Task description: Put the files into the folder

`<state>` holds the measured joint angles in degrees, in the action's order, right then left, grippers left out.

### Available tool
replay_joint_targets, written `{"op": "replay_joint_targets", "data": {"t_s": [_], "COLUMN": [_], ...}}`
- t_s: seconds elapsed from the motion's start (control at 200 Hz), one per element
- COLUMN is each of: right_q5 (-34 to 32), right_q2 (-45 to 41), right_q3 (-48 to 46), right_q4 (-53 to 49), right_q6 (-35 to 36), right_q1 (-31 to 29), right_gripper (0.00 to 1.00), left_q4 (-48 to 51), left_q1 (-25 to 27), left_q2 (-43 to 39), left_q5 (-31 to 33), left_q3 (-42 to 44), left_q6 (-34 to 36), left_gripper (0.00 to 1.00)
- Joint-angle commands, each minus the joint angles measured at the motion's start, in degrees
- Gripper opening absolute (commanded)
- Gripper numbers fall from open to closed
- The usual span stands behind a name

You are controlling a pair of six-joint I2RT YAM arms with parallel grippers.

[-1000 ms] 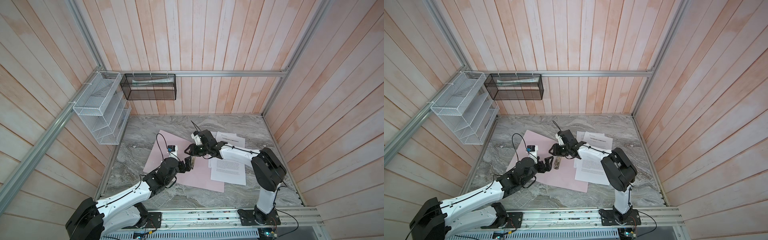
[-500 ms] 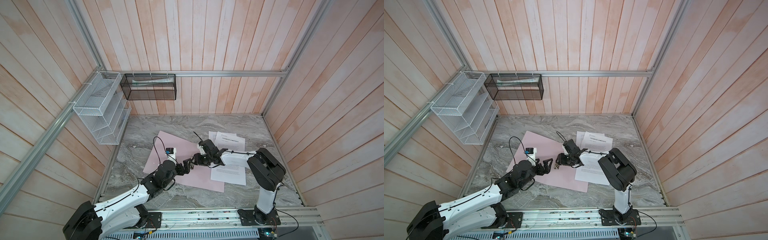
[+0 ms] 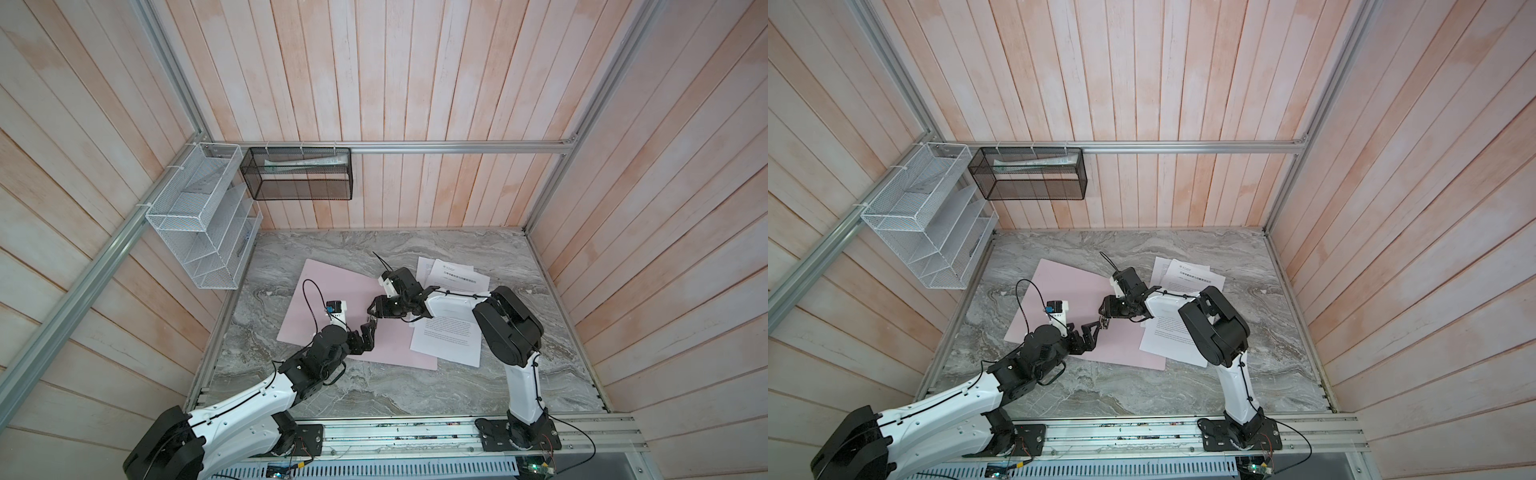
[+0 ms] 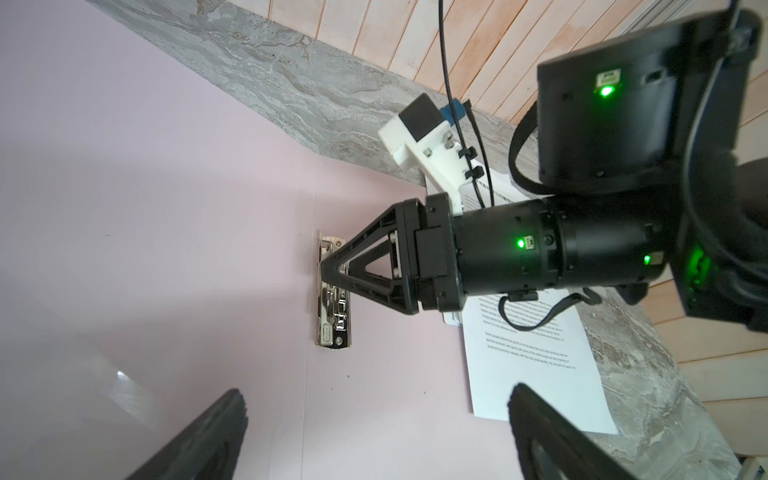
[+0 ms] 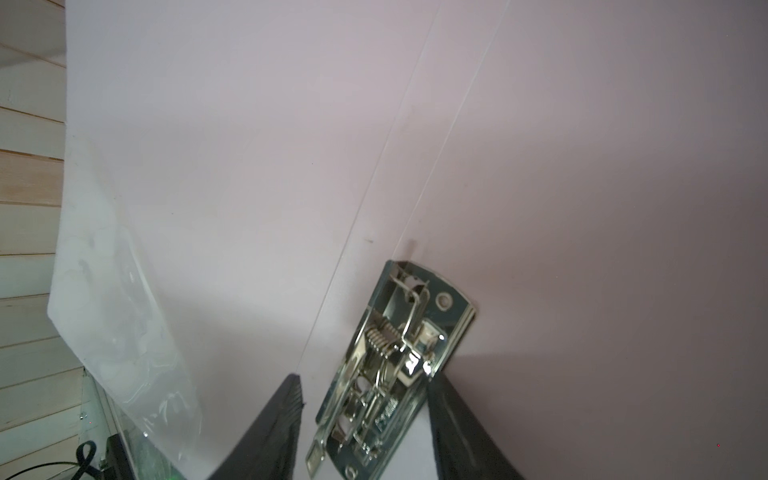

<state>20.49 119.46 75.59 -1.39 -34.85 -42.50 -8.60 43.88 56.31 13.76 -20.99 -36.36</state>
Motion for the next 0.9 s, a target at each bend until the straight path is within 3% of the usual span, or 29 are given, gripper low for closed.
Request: {"op": "replay_joint_targets", "data": {"t_s": [0.0, 0.25, 0.555, 0.71, 0.895], "right_q5": [-0.6, 0.1, 0.5, -1.2, -5.1], "right_q2": [3.3, 7.6, 7.6, -2.0, -22.7], "right_q3": [2.9, 11.3, 13.4, 6.2, -14.6], "right_q4": [-5.8, -10.8, -12.4, -9.0, -0.6], "right_q6": [3.9, 8.0, 9.3, 9.2, 6.5], "right_q1": [0.0, -0.1, 0.0, 1.8, 6.5], "right_gripper": [0.52, 0.51, 0.5, 0.49, 0.47], "left_q4": [-1.8, -5.2, -7.0, -6.1, -6.7], "left_q1": [-0.5, -0.6, -0.6, -0.5, 0.8], "left_q2": [0.9, 4.9, 7.7, 6.9, 8.5], "left_q5": [-0.7, -2.3, -3.6, -4.4, -7.8], "left_q3": [0.5, 0.6, -0.2, -1.7, -5.5], "left_q6": [-0.6, -1.6, -1.7, -0.8, 0.8], "left_gripper": [1.0, 1.0, 1.0, 1.0, 1.0]}}
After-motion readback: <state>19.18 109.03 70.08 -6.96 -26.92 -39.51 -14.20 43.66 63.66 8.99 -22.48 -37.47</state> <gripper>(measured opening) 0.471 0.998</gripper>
